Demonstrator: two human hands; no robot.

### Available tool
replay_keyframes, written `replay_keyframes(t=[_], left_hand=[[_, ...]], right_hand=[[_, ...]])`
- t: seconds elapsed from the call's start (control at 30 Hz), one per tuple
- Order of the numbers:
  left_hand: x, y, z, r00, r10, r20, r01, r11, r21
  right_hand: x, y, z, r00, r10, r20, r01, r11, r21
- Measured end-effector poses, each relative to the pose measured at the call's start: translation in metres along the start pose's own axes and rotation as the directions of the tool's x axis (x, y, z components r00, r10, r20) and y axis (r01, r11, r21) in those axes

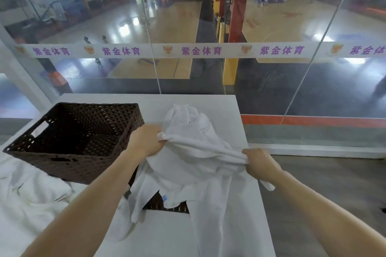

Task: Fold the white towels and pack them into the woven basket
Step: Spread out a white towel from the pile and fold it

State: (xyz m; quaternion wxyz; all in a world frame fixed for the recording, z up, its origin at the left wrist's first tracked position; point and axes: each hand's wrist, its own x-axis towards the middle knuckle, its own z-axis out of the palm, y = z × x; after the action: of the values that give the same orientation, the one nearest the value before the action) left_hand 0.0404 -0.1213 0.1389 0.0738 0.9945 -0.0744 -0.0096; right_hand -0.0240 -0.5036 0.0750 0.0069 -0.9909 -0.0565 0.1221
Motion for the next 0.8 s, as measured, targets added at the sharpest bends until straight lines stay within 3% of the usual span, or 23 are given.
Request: replay_keyframes(t=[0.1,0.2,0.27,0.33,0.4,0.5,0.6,0.7,0.8], left_hand=[[0.038,-0.02,0.007,0.98,0.012,0.199,0.007,0.996,-0.091],[0.099,-0.042,0.002,0.961,0.001,0.277,0.062,0.973,-0.22],[0.159,-0.054,-0.012,0.987,0.014,0.16,0.02,0.978,-0.21],[0.208,-0.052,-0.046,0.998,0.035,-0.044,-0.045,0.964,-0.261],[0.233,-0.03,-0.103,0.969,0.052,-0.243,-0.146,0.91,-0.387],[0.261,0.002,-0.188,0.844,-0.043,-0.535,-0.259,0.841,-0.476],[0.268,0.014,-0.257,0.644,-0.097,-0.759,-0.398,0.805,-0.44],[0.259,0.013,-0.292,0.493,-0.024,-0.87,-0.511,0.801,-0.311],[0.237,0.011,-0.292,0.433,0.011,-0.901,-0.527,0.814,-0.243]], right_hand=[[0.021,0.019,-0.013,0.988,-0.009,0.152,-0.019,0.983,0.181],[0.057,0.025,-0.069,1.0,0.025,0.012,-0.027,0.957,0.288],[0.084,0.027,-0.122,1.0,0.012,-0.006,-0.01,0.971,0.237],[0.112,0.034,-0.178,0.998,0.056,0.025,-0.056,0.998,-0.002],[0.138,0.046,-0.235,0.976,0.142,-0.166,-0.159,0.983,-0.094],[0.16,0.056,-0.32,0.805,0.237,-0.543,-0.244,0.968,0.061],[0.155,0.045,-0.383,0.517,0.252,-0.818,-0.16,0.967,0.197],[0.137,0.037,-0.412,0.229,0.216,-0.949,-0.059,0.976,0.208],[0.112,0.037,-0.403,0.126,0.209,-0.97,0.026,0.977,0.214]])
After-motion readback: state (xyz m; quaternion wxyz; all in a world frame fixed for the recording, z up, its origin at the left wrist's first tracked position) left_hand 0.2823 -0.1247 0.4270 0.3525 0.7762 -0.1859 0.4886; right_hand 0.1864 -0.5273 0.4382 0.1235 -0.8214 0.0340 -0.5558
